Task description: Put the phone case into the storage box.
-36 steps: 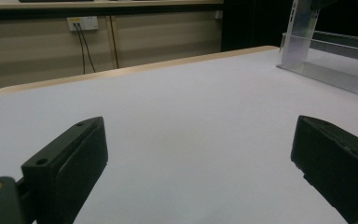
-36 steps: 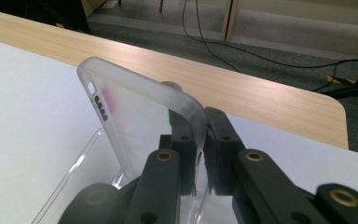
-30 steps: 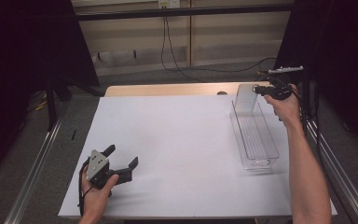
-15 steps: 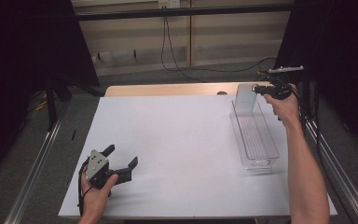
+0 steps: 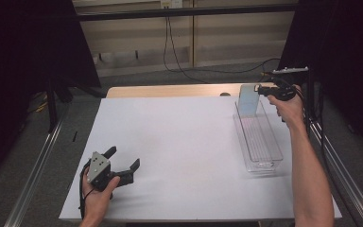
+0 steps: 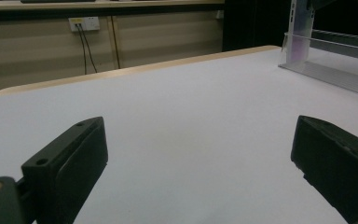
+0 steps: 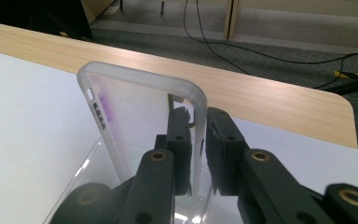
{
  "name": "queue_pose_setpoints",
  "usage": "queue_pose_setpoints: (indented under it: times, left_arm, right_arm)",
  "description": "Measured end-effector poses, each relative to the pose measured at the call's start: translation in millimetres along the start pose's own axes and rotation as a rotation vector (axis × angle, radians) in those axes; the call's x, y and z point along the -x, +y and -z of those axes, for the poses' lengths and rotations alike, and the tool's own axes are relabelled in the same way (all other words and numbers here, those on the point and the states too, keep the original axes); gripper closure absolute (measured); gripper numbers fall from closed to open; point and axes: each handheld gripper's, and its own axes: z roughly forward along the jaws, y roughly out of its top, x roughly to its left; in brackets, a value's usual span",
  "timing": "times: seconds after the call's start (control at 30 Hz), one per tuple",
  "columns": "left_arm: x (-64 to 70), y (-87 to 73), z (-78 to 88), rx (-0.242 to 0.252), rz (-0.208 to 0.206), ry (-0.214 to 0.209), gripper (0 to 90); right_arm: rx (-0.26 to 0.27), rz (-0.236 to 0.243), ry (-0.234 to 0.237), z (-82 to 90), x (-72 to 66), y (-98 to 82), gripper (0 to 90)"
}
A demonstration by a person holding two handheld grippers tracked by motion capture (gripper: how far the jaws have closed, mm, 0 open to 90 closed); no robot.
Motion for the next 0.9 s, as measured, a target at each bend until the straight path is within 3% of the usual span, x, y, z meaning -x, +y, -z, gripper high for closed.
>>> queue_pose_setpoints:
  times: [0.47, 0.9]
  left_arm:
    - [-0.2, 0.1, 0.5, 0.001, -0.003, 0.000, 3.8]
    - [0.1, 1.2, 0.3, 0.006, -0.006, 0.005, 3.8]
  right_arm:
    - [0.017, -0.014, -0.028, 3.3, 1.2, -0.6, 71.3]
    - [0.020, -0.020, -0.029, 1.7, -0.2, -2.1, 47.4]
